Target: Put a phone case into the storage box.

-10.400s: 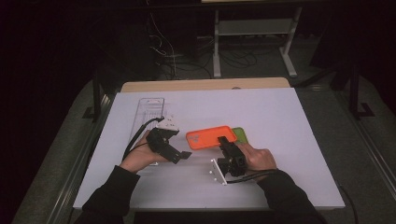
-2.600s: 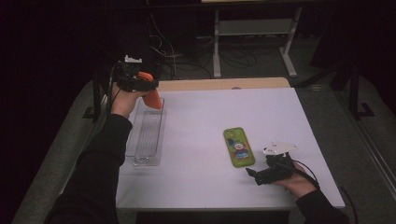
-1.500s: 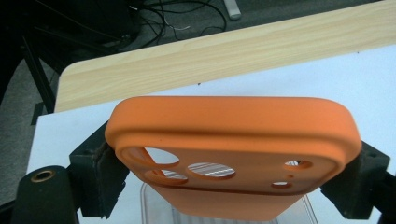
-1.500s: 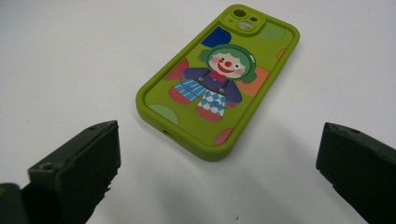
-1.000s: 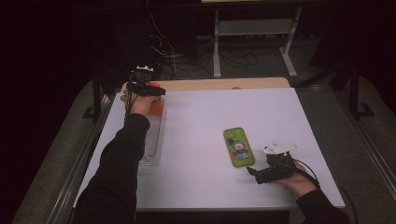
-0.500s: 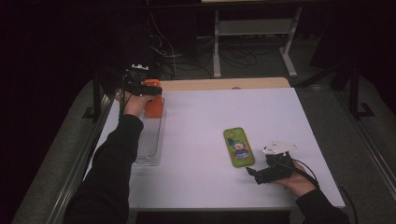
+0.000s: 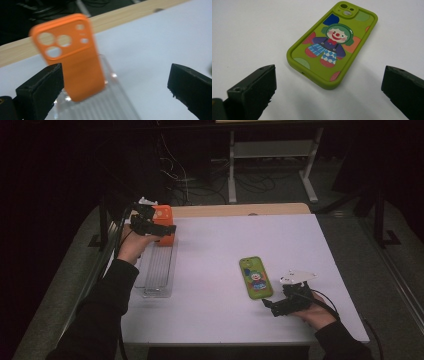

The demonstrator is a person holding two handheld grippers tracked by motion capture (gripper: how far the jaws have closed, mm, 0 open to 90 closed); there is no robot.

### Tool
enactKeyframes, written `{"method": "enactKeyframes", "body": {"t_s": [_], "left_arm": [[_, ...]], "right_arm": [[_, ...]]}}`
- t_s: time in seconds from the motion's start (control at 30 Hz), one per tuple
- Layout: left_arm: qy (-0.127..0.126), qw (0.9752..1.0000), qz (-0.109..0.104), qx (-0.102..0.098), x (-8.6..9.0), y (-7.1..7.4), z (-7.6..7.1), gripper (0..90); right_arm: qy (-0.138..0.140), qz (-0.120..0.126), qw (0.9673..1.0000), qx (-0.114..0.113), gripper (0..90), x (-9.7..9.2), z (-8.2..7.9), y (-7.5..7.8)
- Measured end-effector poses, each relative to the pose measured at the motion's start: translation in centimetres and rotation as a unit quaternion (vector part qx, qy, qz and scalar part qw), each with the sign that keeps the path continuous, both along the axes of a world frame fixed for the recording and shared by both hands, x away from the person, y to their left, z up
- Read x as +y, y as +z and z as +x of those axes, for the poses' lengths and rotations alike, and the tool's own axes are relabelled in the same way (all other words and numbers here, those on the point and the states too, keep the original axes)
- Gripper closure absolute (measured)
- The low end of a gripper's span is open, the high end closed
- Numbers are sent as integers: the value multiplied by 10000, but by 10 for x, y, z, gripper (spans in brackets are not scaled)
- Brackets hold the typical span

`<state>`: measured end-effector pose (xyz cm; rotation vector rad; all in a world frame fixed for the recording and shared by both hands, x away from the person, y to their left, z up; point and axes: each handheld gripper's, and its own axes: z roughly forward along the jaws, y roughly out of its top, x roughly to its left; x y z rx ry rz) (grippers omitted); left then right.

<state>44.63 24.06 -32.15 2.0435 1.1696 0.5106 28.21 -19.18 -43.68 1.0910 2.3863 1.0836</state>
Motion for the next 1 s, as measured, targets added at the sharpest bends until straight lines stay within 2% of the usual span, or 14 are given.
{"method": "enactKeyframes", "body": {"t_s": [0.03, 0.17, 0.23, 0.4, 0.57, 0.67, 0.87, 0.9, 0.93, 1.0], "left_arm": [[-112, 9999, -79, -27, -2, 1, -5, 2], [-499, 9983, -274, -82, -14, 3, -23, 2], [-727, 9968, -317, -91, -20, 3, -32, 2], [-1112, 9929, -429, -31, -36, -2, -51, 2], [-1422, 9887, -478, 11, -51, -11, -65, 2], [-1522, 9869, -524, 43, -58, -18, -74, 2], [-1810, 9815, -610, 132, -70, -32, -89, 2], [-1888, 9804, -550, 115, -71, -34, -91, 2], [-1899, 9798, -611, 157, -74, -37, -94, 2], [-2030, 9773, -586, 147, -78, -41, -100, 2]], "right_arm": [[32, -58, 10000, -22, 0, -1, 1, 0], [-14, 74, 10000, 34, 0, -1, 2, 1], [9, 52, 10000, 0, 0, -2, 0, 0], [11, 58, 10000, -5, 0, -6, -4, 0], [-31, 37, 10000, -7, 0, -7, -7, 1], [-36, 55, 10000, 0, 0, -6, -8, 2], [-46, 55, 10000, -16, 0, -4, -7, 3], [-52, 52, 10000, -13, 0, -4, -7, 4], [-45, 48, 10000, -20, 0, -3, -7, 4], [-38, 45, 10000, -7, 0, -3, -7, 4]]}}
